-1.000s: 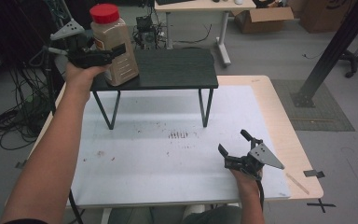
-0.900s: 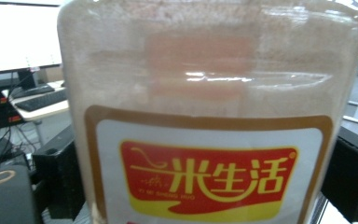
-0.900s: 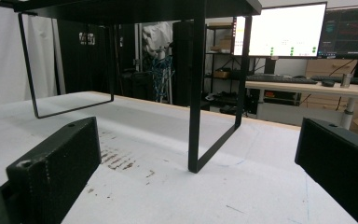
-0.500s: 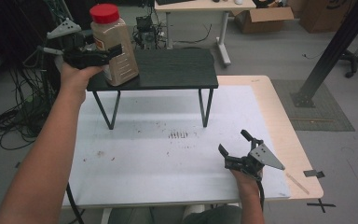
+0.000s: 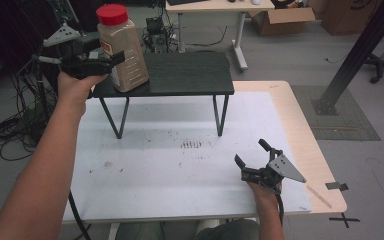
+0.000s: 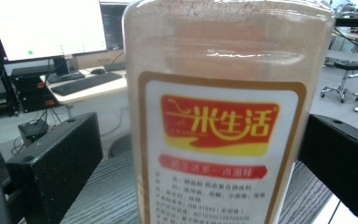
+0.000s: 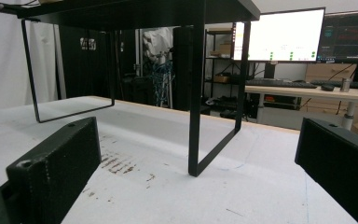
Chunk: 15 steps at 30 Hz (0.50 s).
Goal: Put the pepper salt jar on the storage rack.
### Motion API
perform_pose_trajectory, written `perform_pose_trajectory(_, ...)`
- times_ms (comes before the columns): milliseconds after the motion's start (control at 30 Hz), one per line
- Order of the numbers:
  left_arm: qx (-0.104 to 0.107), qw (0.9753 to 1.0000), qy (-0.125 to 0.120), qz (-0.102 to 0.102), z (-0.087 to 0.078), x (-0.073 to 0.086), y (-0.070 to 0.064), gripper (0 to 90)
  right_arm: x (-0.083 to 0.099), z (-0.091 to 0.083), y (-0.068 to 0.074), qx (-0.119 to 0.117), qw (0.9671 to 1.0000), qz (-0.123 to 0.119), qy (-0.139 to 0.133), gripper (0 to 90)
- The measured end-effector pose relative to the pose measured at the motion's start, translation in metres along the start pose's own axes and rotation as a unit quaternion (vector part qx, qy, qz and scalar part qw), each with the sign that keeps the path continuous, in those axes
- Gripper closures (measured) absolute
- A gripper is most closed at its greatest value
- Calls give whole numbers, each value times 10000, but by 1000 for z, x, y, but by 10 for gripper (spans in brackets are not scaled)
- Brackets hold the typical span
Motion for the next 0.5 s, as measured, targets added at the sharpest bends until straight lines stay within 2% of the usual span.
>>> perform_pose_trajectory(233, -83, 9999, 72, 44, -10, 5, -2, 3, 0, 0, 0, -8, 10000, 3, 0, 0)
perform_pose_trajectory(400, -62, 10000, 13, 65, -21, 7, -6, 2, 0, 0, 0, -10, 10000, 5, 6, 0)
perform_pose_trajectory(500, -48, 9999, -101, 111, -28, 6, -10, 3, 0, 0, 0, -10, 10000, 10, 13, 0)
Point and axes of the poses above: each handheld gripper's, and its own axes: z roughly forward along the jaws, x roughly out of its underside, y roughly to its left, the point moved 1 cm from there along z, roughly forward along the jaws, and after that the axes turned 8 degrees about z, right-handed, at the moved point
